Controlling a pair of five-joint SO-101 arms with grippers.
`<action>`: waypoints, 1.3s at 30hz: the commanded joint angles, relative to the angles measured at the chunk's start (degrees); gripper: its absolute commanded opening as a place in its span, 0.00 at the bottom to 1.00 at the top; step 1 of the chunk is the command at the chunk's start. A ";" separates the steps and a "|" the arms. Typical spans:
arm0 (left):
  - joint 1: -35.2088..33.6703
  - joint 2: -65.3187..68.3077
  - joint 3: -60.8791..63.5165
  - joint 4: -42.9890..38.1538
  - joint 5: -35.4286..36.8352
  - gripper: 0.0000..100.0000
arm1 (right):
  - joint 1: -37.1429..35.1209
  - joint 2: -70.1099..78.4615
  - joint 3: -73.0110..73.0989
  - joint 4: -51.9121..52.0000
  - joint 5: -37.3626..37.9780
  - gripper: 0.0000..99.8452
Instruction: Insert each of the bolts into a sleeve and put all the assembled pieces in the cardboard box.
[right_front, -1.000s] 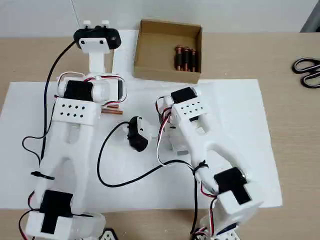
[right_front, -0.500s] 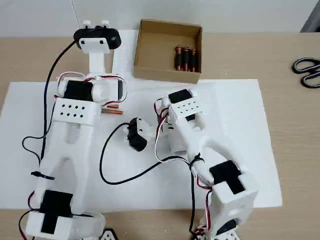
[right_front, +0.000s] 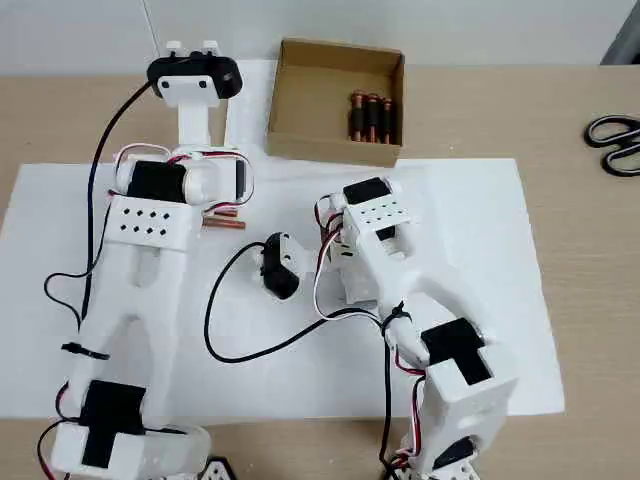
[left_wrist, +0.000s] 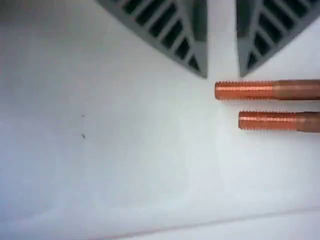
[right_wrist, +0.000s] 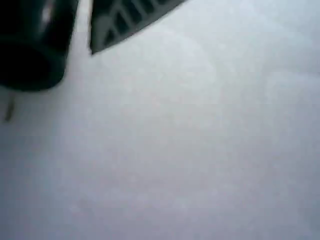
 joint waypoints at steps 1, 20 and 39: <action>0.00 -2.90 -0.22 -1.23 -0.26 0.04 | 0.48 -0.13 -0.26 -0.40 0.09 0.13; 0.00 -2.90 -0.22 -1.05 -0.26 0.04 | 0.31 3.12 -0.26 -2.07 -1.05 0.02; 0.00 -2.99 -0.22 -0.88 -0.26 0.04 | -1.63 -0.31 -5.27 -2.07 -5.71 0.01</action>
